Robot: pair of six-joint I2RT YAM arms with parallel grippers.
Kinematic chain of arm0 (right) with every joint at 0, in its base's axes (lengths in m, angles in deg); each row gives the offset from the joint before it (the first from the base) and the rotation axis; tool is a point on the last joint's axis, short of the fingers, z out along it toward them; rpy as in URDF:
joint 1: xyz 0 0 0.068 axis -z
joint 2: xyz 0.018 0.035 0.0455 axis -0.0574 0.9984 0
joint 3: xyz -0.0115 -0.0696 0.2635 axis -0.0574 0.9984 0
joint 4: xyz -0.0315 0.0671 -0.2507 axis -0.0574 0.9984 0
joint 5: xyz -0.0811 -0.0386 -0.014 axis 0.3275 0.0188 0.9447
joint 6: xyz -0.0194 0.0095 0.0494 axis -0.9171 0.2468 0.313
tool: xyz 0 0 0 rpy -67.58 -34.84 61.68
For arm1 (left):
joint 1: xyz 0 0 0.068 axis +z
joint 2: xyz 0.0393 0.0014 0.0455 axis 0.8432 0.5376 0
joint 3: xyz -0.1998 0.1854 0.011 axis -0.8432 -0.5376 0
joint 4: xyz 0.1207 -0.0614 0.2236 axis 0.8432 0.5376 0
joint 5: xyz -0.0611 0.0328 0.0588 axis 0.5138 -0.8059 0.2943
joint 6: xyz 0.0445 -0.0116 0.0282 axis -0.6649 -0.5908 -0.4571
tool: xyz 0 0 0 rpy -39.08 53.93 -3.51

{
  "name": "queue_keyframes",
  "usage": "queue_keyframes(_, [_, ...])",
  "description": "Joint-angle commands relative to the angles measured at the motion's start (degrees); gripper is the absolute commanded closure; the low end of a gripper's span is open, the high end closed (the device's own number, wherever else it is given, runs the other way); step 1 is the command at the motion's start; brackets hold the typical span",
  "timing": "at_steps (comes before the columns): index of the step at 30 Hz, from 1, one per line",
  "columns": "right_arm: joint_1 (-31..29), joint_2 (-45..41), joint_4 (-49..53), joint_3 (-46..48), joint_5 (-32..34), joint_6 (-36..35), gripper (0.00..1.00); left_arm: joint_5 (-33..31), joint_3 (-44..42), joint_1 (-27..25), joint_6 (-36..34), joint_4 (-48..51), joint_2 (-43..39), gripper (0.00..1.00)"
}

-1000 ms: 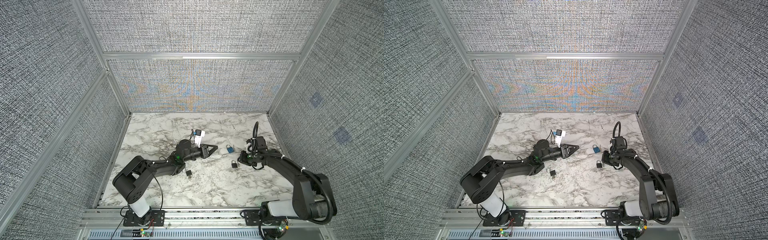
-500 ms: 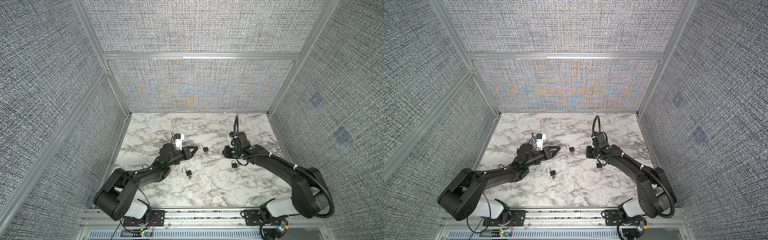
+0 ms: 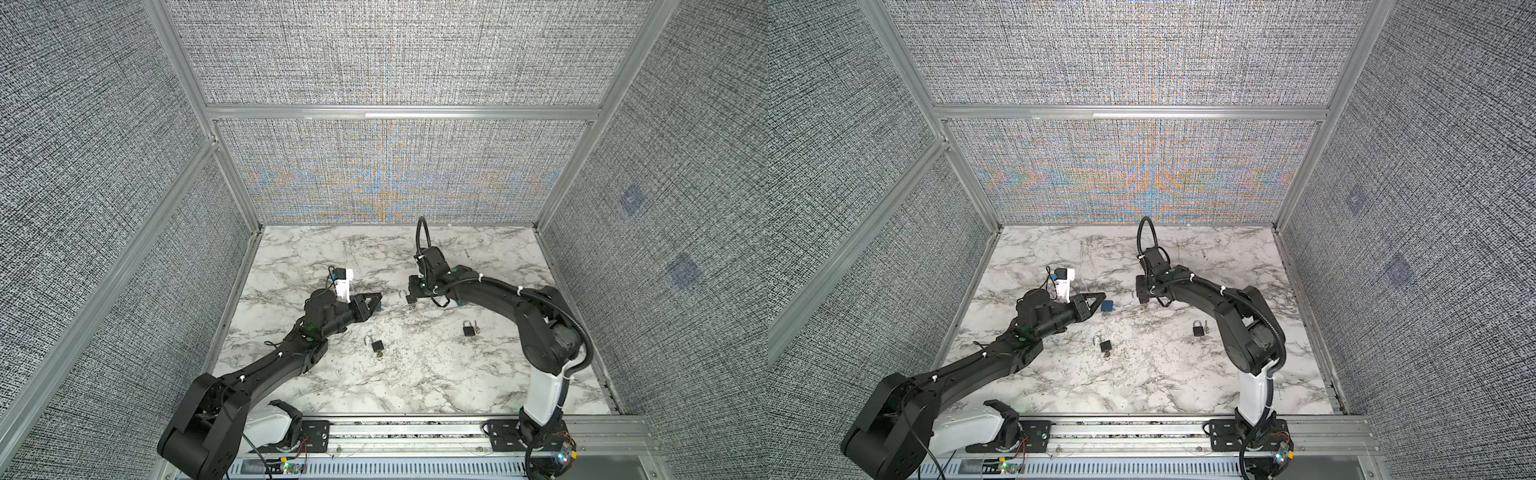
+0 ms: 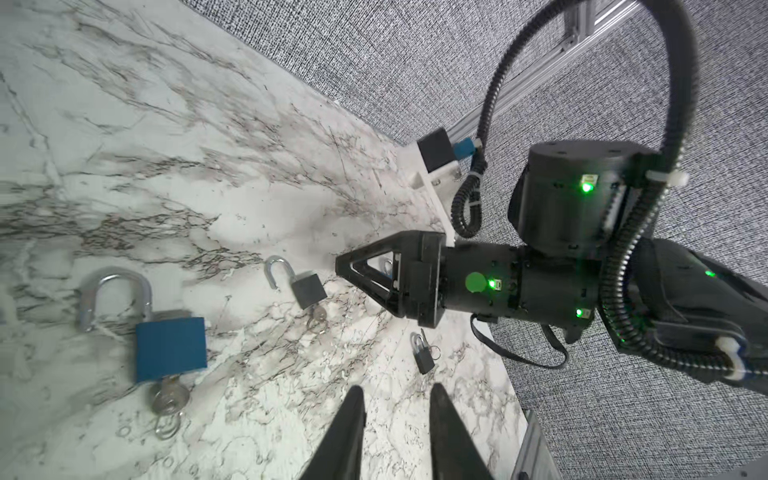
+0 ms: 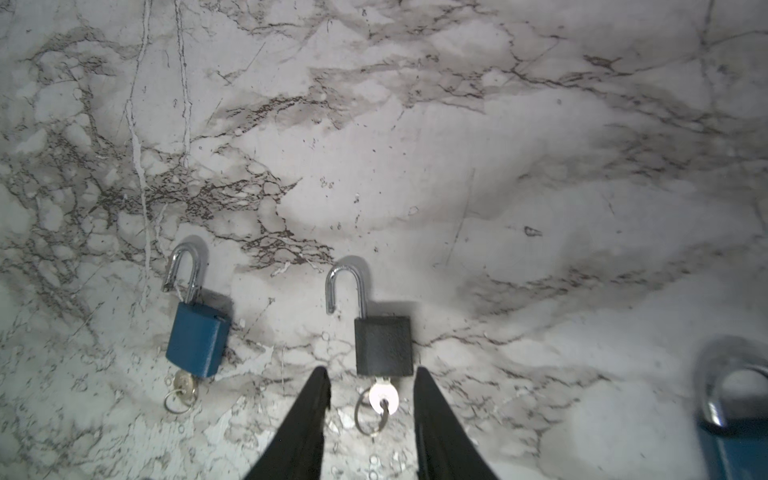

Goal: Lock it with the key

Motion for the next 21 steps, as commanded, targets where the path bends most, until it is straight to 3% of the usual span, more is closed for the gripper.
queue_keyframes(1, [-0.6, 3.2, 3.6, -3.1, 1.9, -0.3, 0.64, -1.1, 0.4, 0.3, -2.5, 5.4, -1.0, 0.70])
queue_keyframes(21, [-2.0, 9.5, 7.3, -6.5, 5.7, -2.2, 0.63, -1.2, 1.0, 1.9, -4.1, 7.3, 0.1, 0.70])
